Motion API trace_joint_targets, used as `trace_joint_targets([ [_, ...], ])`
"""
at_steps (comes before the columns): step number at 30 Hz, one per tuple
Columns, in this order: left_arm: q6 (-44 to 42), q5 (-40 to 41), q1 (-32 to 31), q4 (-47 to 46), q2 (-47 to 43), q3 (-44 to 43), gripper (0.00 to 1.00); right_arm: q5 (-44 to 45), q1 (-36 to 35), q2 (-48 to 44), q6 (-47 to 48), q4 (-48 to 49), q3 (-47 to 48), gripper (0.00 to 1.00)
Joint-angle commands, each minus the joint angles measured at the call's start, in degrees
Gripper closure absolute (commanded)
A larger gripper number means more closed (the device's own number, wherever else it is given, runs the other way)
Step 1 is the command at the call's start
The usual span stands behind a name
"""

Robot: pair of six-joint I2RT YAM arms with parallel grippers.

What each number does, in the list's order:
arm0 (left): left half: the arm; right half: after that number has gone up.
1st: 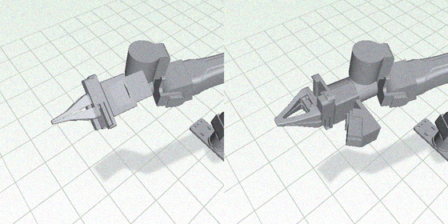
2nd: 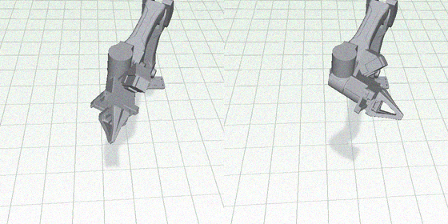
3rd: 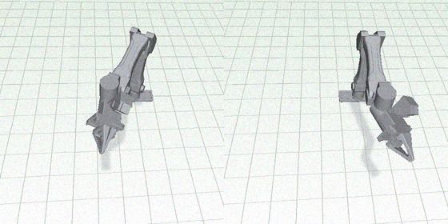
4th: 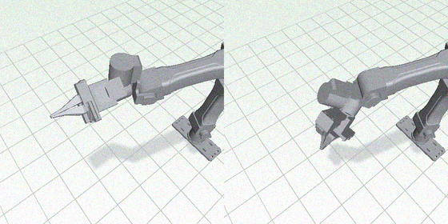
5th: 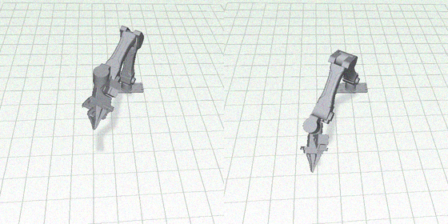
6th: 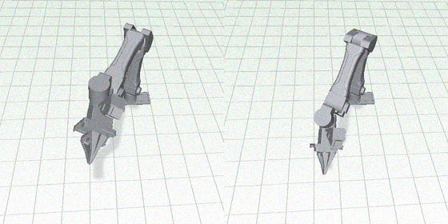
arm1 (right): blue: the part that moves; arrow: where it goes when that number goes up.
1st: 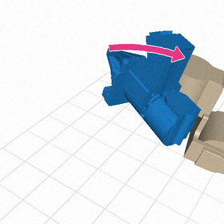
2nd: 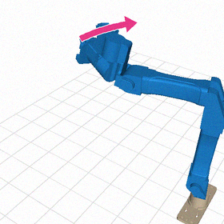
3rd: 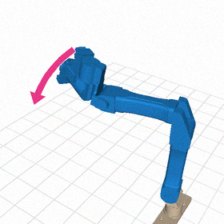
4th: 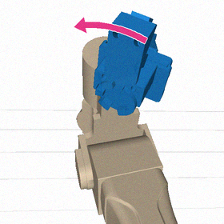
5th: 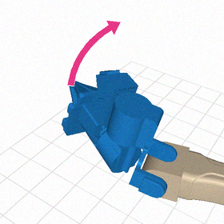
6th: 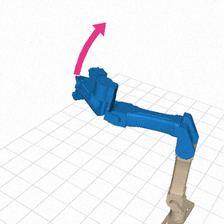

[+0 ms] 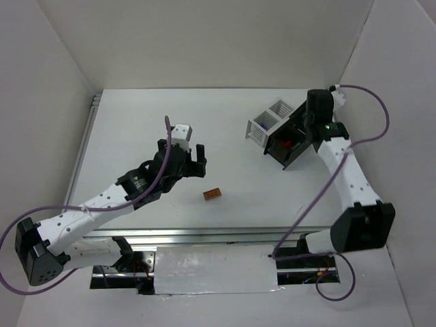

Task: Sort the legos into containers by color

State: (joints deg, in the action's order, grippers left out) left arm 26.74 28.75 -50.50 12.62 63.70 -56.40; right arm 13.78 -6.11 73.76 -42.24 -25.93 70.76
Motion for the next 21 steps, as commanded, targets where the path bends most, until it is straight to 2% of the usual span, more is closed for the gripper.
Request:
trace_joint_targets([
  [1, 8.5, 1.7, 2.4, 8.3, 2.3, -1.8, 0.0, 8.2, 2.8, 9.5, 6.4, -6.4, 8.8, 0.97],
  [3, 9.4, 1.1, 3.4, 9.4, 3.4, -1.6, 0.0, 7.4, 5.2, 14.4, 6.8, -10.3, 13.7, 0.95],
  [6, 9.6, -0.6, 5.3, 10.6, 4.8, -1.6, 0.0, 6.5, 7.4, 22.7, 8.0, -11.2, 20.7, 0.92],
  [10, 9.4, -3.3, 7.3, 9.4, 5.6, -0.7, 0.01, 6.8, 8.0, 27.8, 8.7, -13.2, 24.7, 0.87],
  [12, 9.2, -4.2, 8.2, 8.8, 6.3, -0.4, 0.0, 6.8, 8.0, 28.9, 9.1, -12.9, 25.3, 0.72],
  [14, 8.8, -5.4, 8.9, 8.8, 7.4, -0.5, 0.0, 6.7, 8.1, 29.3, 9.2, -12.9, 25.6, 0.36],
  [19, 8.3, -8.1, 9.7, 8.9, 9.1, -0.8, 0.0, 5.9, 8.1, 29.4, 9.3, -12.8, 26.2, 0.17],
  [21, 8.4, -8.9, 9.8, 8.7, 9.9, -0.9, 0.01, 6.0, 8.0, 29.6, 9.3, -13.3, 26.8, 0.15],
])
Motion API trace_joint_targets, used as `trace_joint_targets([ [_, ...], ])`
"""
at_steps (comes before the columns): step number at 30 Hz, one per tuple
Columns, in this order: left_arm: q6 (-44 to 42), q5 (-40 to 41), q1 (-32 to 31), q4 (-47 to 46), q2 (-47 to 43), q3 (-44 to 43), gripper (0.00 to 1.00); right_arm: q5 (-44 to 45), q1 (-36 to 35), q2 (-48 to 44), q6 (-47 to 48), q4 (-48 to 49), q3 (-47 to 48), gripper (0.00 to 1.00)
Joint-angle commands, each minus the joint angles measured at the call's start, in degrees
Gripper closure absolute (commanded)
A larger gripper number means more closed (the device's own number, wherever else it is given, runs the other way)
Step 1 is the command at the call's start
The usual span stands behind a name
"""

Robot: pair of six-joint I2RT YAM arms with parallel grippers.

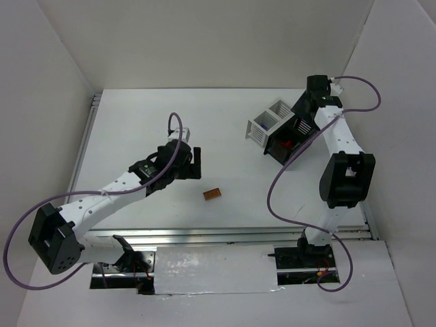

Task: Sort the legos into containers by color

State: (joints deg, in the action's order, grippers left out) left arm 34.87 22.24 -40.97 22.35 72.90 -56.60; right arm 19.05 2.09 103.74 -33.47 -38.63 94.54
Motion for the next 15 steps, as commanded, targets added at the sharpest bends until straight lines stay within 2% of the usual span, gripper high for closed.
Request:
trace_joint_targets([
  [1, 0.1, -2.7, 0.3, -1.2, 0.8, -0.7, 0.01, 0.8, -0.2, -0.5, 0.3, -1.4, 3.5, 0.14],
  [4, 0.0, -3.8, 0.3, -1.5, 1.5, -0.3, 0.01, -2.4, -1.7, -4.1, 1.1, -1.3, 1.6, 0.14],
  [6, 1.5, -2.7, 0.2, -1.3, 1.3, -0.1, 0.0, -1.6, -8.6, -9.5, 3.1, 0.0, -2.0, 0.11],
  [7, 2.6, -1.6, 0.3, -0.4, 1.1, -0.2, 0.01, -2.2, -10.9, -11.4, 4.0, 0.6, -3.4, 0.01],
  [10, 12.3, 7.8, 0.6, 6.7, -0.9, -1.8, 0.0, -9.9, -21.2, -17.3, 9.3, 3.2, -10.8, 0.0],
  [12, 17.0, 12.6, 1.5, 14.9, -3.3, -3.7, 0.0, -6.9, -27.1, -19.3, 7.4, 3.7, -15.8, 0.0],
  [13, 21.9, 16.2, 2.7, 18.1, -4.0, -4.5, 0.01, -5.6, -33.7, -19.5, 6.1, 4.3, -17.2, 0.0],
  [15, 23.9, 18.4, 3.6, 23.1, -6.6, -6.7, 0.0, 0.0, -40.1, -18.7, 3.3, 3.7, -19.6, 0.01],
])
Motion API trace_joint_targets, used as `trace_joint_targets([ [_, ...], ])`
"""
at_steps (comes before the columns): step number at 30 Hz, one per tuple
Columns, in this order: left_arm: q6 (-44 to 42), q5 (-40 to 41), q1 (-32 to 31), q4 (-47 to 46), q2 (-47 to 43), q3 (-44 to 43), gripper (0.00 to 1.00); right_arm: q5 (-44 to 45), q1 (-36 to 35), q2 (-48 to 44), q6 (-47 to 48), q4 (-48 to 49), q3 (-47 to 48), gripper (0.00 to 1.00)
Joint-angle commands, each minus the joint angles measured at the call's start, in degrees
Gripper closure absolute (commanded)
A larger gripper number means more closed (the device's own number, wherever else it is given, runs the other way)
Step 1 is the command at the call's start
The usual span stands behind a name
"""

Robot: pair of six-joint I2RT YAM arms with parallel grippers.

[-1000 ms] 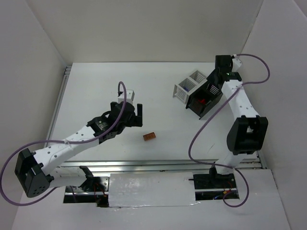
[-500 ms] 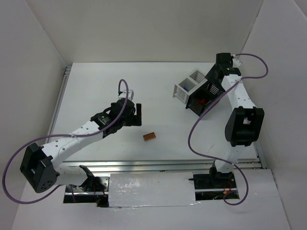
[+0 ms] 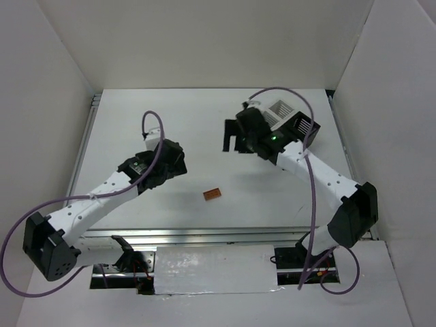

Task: Sort the legos into containers by color

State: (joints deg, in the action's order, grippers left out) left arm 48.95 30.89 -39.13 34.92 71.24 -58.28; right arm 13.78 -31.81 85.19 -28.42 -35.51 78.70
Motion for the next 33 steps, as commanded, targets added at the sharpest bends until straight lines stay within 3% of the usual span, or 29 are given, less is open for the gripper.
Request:
trace_joint_targets([
  [1, 9.7, 10.9, 2.2, 12.8, -7.3, -5.7, 0.0, 6.7, -12.0, 1.6, -4.0, 0.1, -4.2, 0.0],
  [5, 3.7, 9.0, 2.7, 12.3, -14.1, -5.7, 0.0, 9.9, -22.0, 7.9, -7.1, -1.7, -3.6, 0.0],
  [8, -3.1, 6.1, 2.9, 10.0, -18.8, -4.5, 0.0, 10.1, -26.4, 11.1, -1.0, -0.5, -3.6, 0.0],
  [13, -6.3, 6.0, 3.1, 11.3, -21.8, -2.3, 0.0, 14.7, -26.5, 12.6, -11.2, -4.7, -1.6, 0.0],
  [15, -7.5, 4.4, 3.1, 11.4, -22.0, -1.3, 0.0, 10.6, -27.3, 12.3, -8.9, -0.2, -3.8, 0.0],
  [20, -14.0, -3.2, 3.0, 11.9, -21.1, -1.0, 0.0, 6.2, -26.8, 18.1, 0.6, 1.0, -2.9, 0.0],
  [33, -17.8, -5.0, 3.1, 10.9, -23.8, 1.7, 0.0, 2.7, -24.4, 26.4, 0.7, 4.1, -2.8, 0.0],
])
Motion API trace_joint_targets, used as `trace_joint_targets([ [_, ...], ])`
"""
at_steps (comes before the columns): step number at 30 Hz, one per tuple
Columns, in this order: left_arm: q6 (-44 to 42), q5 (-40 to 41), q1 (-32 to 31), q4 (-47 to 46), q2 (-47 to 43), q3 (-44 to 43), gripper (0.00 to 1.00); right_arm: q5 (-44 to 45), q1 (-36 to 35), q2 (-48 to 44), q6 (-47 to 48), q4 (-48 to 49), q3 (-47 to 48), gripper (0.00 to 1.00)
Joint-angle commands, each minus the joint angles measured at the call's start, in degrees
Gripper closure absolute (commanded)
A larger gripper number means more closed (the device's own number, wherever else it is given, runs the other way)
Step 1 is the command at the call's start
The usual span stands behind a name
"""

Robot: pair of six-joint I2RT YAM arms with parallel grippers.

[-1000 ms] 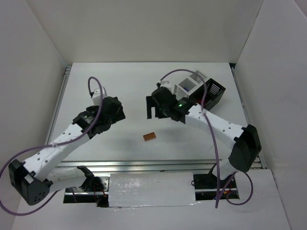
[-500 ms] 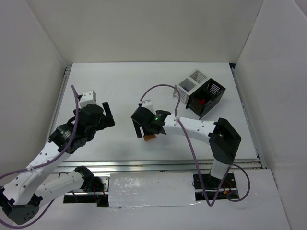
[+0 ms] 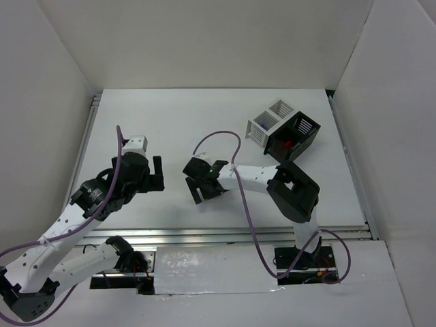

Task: Sort the legos into containers by color

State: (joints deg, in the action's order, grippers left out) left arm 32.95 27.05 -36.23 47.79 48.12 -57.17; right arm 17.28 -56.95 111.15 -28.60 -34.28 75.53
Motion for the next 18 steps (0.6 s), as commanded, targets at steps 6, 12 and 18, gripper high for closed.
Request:
trace_joint_targets([
  [6, -2.0, -1.4, 0.2, -2.8, -0.4, 0.9, 0.0, -6.4, 1.7, 1.6, 1.4, 5.5, -1.1, 0.2],
  [12, -2.1, -1.5, 0.2, -3.2, -1.4, 1.4, 0.0, -7.3, 2.1, 0.4, -0.1, 5.7, -3.3, 0.51],
  [18, -2.2, -0.9, 0.2, -4.3, -2.6, 2.1, 0.0, -6.6, 4.5, -7.4, -0.3, 5.8, -2.5, 1.0],
])
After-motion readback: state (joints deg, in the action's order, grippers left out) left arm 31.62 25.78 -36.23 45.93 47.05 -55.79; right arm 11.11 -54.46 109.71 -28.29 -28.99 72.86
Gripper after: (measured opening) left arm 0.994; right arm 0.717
